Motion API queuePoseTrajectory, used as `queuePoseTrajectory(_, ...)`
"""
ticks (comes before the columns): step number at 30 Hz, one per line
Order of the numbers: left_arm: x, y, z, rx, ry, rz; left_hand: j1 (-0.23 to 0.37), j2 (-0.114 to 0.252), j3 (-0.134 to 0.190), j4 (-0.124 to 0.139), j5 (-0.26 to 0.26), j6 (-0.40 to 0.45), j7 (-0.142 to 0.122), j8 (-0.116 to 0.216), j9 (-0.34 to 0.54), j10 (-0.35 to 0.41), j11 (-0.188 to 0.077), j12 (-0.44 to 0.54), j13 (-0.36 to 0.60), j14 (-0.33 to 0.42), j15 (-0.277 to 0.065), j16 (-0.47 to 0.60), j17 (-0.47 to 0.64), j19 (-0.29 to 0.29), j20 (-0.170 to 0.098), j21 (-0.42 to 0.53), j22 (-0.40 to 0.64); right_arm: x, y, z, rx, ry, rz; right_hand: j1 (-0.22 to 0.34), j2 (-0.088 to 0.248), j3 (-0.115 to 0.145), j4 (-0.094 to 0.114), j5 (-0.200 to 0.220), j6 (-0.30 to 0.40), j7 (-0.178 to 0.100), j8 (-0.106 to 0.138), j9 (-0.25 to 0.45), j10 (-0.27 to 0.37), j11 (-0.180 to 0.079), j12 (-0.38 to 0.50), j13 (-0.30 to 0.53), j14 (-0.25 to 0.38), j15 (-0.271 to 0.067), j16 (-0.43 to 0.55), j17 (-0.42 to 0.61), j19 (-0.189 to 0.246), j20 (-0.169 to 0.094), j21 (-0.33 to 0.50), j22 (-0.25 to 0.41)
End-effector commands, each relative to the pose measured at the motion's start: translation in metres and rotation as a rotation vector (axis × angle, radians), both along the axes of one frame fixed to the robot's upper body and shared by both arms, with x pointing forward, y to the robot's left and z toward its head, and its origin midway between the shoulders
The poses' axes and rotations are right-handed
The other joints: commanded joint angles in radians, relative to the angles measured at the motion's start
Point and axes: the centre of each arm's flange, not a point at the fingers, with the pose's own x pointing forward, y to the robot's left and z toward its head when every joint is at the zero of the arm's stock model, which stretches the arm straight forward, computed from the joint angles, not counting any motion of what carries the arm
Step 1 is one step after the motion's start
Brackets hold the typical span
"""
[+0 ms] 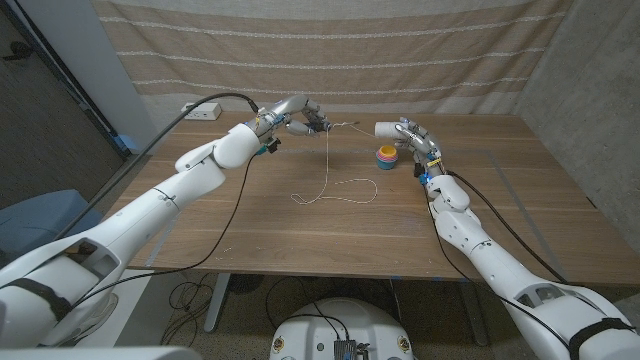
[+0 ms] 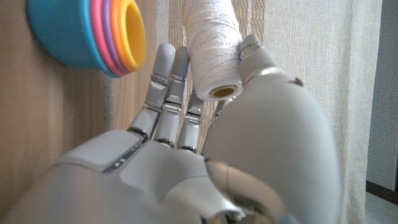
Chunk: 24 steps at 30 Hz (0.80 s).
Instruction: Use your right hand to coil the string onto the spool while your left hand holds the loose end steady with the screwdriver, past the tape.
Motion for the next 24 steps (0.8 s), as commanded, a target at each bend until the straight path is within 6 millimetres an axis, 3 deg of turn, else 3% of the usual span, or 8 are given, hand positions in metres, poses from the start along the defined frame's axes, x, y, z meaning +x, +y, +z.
queuePoseTrajectory(1, 0.002, 0.001, 0.005, -0.034, -0.006, -0.004, 0.123, 0.139, 0.006, 0.007, 0.003, 0.094, 0.090, 0.007, 0.104, 0.006, 0.001, -0.004, 0.003, 0.038, -0.050, 0.003, 0.159, 0.032, -0.176, 0.137, 0.004, -0.024, -0.012, -0.043, -0.087, 0.011, 0.128, 0.104, 0.144, 0.024, 0.005, 0.005, 0.065, 0.061, 0.005, -0.001, 0.136, -0.096, 0.099, 0.206, 0.220, -0.311, 0.006, 0.060, -0.040, -0.111, -0.003, 0.001)
queuePoseTrajectory(12, 0.002, -0.003, 0.008, -0.037, -0.021, 0.023, 0.124, 0.139, 0.006, 0.007, 0.003, 0.094, 0.092, 0.006, 0.105, 0.008, 0.001, -0.006, 0.007, 0.042, -0.050, 0.003, 0.160, 0.033, -0.177, 0.137, 0.004, -0.053, -0.017, -0.045, -0.194, -0.060, 0.338, 0.105, 0.145, 0.025, 0.005, 0.005, 0.065, 0.061, 0.005, -0.001, 0.132, -0.096, 0.099, 0.214, 0.217, -0.310, 0.008, 0.062, -0.046, -0.109, -0.005, 0.001)
queuePoseTrajectory(24, -0.002, -0.008, 0.005, -0.038, -0.037, 0.064, 0.125, 0.138, 0.006, 0.006, 0.002, 0.094, 0.088, 0.005, 0.106, 0.009, -0.001, -0.009, 0.007, 0.046, -0.052, 0.001, 0.159, 0.033, -0.177, 0.138, 0.004, -0.088, -0.003, -0.018, -0.315, -0.228, 0.553, 0.106, 0.146, 0.025, 0.004, 0.004, 0.062, 0.060, 0.004, -0.001, 0.131, -0.096, 0.095, 0.217, 0.212, -0.310, 0.011, 0.066, -0.048, -0.109, -0.007, 0.001)
